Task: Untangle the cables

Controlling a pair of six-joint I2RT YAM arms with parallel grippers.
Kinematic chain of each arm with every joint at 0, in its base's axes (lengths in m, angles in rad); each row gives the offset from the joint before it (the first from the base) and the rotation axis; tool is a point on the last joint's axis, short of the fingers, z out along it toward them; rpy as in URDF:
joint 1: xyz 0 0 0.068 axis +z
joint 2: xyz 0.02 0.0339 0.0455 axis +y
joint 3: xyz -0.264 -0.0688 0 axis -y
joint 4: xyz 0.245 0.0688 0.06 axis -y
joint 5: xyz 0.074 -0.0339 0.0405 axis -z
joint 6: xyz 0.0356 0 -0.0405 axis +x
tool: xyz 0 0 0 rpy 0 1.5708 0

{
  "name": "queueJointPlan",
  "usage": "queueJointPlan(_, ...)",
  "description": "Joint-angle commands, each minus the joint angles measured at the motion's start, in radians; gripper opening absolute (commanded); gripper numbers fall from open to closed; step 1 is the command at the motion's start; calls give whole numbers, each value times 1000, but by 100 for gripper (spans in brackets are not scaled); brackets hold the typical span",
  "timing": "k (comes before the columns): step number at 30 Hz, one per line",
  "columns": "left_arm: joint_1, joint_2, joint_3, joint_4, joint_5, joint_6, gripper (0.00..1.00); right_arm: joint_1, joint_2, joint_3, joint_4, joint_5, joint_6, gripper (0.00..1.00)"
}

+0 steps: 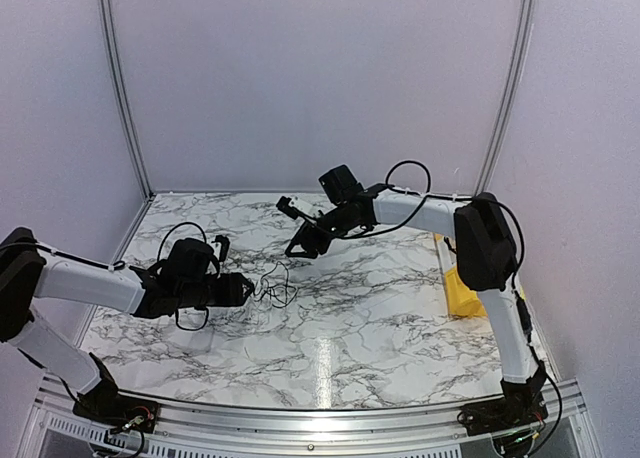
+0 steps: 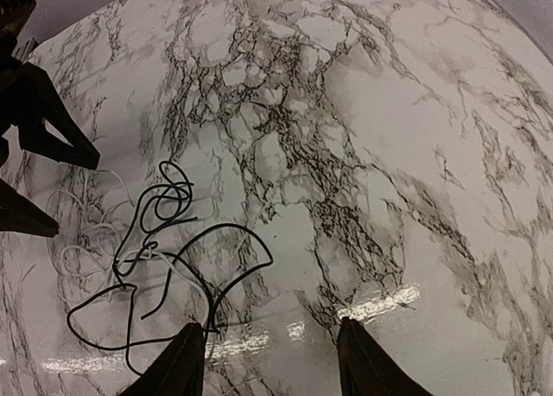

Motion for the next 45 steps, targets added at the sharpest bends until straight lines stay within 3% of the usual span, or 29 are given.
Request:
queueJointPlan(1, 4, -39, 0, -19, 6, -12, 62, 29, 60, 86, -43, -47, 22, 52)
queueJointPlan(8, 4, -39, 1, -17, -1, -10, 62, 51, 130, 124, -50, 14, 65, 48)
queueJointPlan(10, 4, -30, 4, -12, -2, -8, 62, 51, 143, 134, -58, 18, 71, 38)
queueJointPlan(14, 4, 8, 23, 15, -8, -6, 62, 52, 105, 102, -40, -11, 81, 3)
queueJointPlan(15, 4, 20, 32, 24, -11, -6, 62, 52, 83, 86, -22, -13, 86, 0)
queueJointPlan(28, 4, 311, 216, 261, 26, -58, 61, 113, -180, -10, 4, -86, 110, 0)
queueJointPlan(37, 4, 467, 265, 344, -22, -97, 47, 125, -335, 49, -48, -276, 89, 0)
queueJointPlan(45, 4, 504, 236, 381, -27, -99, 32, 126, -448, 239, -120, -347, 1, 0)
